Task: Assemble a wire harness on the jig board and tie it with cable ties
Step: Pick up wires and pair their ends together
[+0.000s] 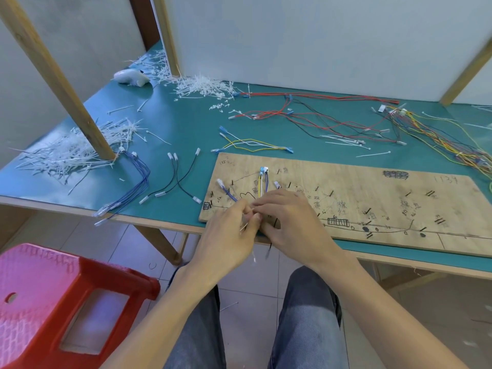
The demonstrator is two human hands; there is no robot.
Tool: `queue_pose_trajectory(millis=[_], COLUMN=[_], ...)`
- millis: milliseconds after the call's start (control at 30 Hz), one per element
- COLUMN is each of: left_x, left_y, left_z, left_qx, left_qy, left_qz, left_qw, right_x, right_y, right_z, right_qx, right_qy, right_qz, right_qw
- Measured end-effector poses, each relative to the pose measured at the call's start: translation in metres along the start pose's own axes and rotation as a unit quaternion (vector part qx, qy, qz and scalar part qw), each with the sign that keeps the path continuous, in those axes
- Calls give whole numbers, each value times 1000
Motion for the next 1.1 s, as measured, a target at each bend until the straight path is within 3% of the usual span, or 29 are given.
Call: queue_pose_trajectory(millis=[200,333,500,600,767,867,967,1100], left_x=[-3,-13,-14,-9,-3,-8,-18,-19], left_y=[1,18,28,24,17,22,30,27], left_z=[-10,-26,-26,-25,-25,-18,-1,3], left_qx=[30,277,372,401,411,369,325,284], left_qy=[23,119,136,142,177,208,189,163], left_qz=[11,75,103,104,84,147,244,249], left_qw=[999,951,912,899,890,894,894,911], right_x=[-14,-31,-48,-49,-39,-29,-22,-23], right_y=[-2,9,24,32,40,41,35,38], right_z=[-1,-12,-21,-22,-24,-30,-35,-35], right_qx=[11,52,105,125,150,133,101,93], right_qy=[90,180,258,251,193,141,111,87], right_qz=[-10,39,146,217,259,250,216,210], right_qw=[996,982,949,935,935,949,965,969])
Point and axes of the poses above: each hand's wrist, its own x-axis towards the middle knuckle, its own z-axis out of the palm, y = z × x, the point moved 8 cm from there along x, towards the middle knuckle, and after that the axes turned 2 degrees about -z, right-handed, at the moved point
